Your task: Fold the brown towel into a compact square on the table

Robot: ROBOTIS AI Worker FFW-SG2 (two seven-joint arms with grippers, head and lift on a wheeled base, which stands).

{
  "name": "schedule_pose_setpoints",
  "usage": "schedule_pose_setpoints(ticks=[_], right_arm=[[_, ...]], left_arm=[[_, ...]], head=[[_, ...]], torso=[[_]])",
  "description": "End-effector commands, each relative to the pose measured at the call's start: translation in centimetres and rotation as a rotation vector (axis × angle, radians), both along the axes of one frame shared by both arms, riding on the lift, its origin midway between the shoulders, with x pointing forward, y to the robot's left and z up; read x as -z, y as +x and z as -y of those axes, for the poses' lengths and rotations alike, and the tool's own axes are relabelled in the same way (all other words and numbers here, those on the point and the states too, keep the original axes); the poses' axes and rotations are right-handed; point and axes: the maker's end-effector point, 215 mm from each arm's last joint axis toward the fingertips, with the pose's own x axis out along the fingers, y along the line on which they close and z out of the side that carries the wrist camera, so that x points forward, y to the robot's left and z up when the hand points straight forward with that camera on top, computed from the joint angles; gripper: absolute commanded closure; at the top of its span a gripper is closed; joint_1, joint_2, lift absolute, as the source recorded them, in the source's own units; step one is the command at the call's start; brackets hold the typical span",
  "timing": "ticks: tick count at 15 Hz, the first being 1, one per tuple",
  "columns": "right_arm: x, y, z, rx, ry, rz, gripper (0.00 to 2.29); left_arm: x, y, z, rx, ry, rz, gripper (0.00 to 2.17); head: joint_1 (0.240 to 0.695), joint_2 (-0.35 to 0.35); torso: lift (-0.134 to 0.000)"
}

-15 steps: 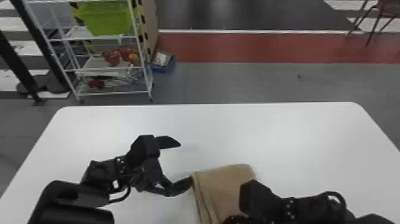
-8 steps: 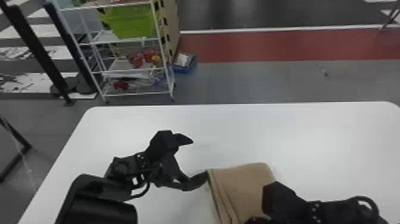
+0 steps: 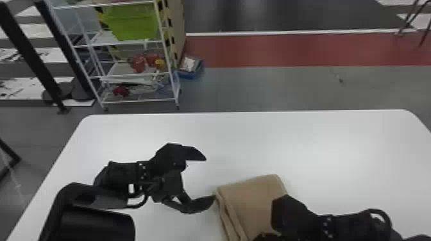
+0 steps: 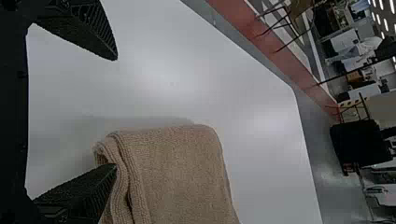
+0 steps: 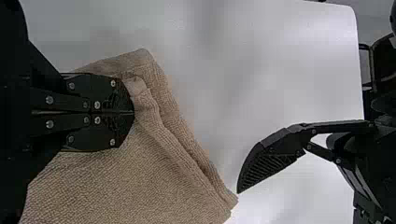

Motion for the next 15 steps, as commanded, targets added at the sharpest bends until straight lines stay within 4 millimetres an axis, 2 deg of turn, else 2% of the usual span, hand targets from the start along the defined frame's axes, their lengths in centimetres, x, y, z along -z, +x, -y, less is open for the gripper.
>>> schedule_pose_setpoints(ticks=[1,3,5,7,8,11,15], right_arm=[[0.0,-0.1,0.0,-0.003,0.000,-0.002,2.17],[0.0,0.0,-0.1,-0.006,0.000,-0.001,2.17],[0.0,-0.1,-0.4,-0.009,-0.001,-0.001,2.17],[-0.1,0.0,-0.5,-0.010,0.001,0.001,2.17],[-0.1,0.0,-0.5,-0.010,0.001,0.001,2.17],[-0.3,0.1,-0.4,-0.005,0.005,0.001,2.17],[-0.4,0.2,-0.2,0.000,0.008,0.001,2.17]], left_arm=[[-1.1,0.6,-1.1,-0.049,-0.004,0.043,0.07],[-3.1,-0.2,0.5,-0.053,-0.090,0.081,0.07],[-4.3,-1.2,3.4,-0.009,-0.187,0.074,0.07],[-4.0,-0.8,5.6,-0.020,-0.186,0.096,0.07],[-3.4,-0.7,6.2,-0.027,-0.182,0.095,0.07],[-0.6,0.4,6.0,-0.058,-0.109,0.092,0.07],[1.0,1.6,5.1,-0.095,-0.075,0.091,0.07]], head=[[0.695,0.091],[0.695,0.110],[0.695,0.104],[0.695,0.061],[0.695,0.061],[0.695,0.014],[0.695,0.010]], torso=[[-0.122],[-0.122],[-0.122],[-0.122],[-0.122],[-0.122],[-0.122]])
